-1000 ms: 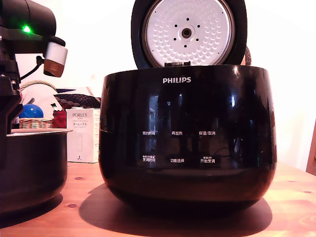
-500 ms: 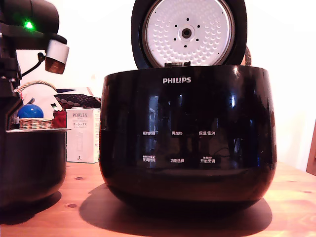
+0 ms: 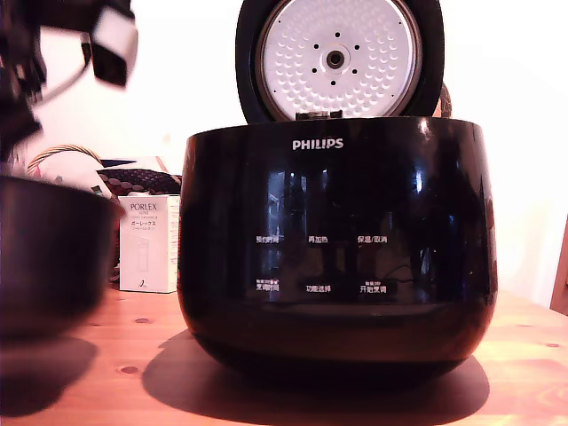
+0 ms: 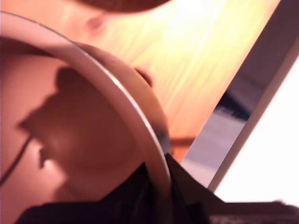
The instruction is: Pick up the metallic pot next to the rice cooker
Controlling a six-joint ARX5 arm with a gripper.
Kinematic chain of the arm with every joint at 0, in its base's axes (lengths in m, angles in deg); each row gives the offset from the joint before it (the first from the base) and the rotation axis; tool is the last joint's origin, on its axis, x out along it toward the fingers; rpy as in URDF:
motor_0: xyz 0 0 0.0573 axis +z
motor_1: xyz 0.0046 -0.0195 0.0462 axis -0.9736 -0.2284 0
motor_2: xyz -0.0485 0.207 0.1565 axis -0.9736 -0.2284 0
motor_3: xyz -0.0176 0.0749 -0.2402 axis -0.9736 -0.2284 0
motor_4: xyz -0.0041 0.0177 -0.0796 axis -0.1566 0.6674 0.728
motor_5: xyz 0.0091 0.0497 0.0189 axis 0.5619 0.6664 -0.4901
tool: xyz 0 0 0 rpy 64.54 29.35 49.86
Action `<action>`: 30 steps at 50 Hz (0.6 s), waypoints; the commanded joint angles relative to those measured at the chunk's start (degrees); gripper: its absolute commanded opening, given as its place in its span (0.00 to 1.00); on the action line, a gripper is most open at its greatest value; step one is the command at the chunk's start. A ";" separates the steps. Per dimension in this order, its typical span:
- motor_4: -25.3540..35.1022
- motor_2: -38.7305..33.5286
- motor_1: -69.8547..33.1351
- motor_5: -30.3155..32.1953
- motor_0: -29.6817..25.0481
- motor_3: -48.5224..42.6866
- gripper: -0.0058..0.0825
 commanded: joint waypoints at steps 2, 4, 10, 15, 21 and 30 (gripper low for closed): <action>-1.81 3.93 0.79 -1.09 -0.79 0.33 0.04; -2.01 5.22 1.01 -1.09 -1.18 0.33 0.04; -1.99 9.22 1.99 -1.92 -1.97 0.22 0.04; -1.99 11.80 2.95 -2.21 -2.64 0.11 0.04; -2.01 13.75 4.15 -2.21 -3.04 0.02 0.04; -2.29 13.92 5.62 -2.21 -3.02 -0.02 0.04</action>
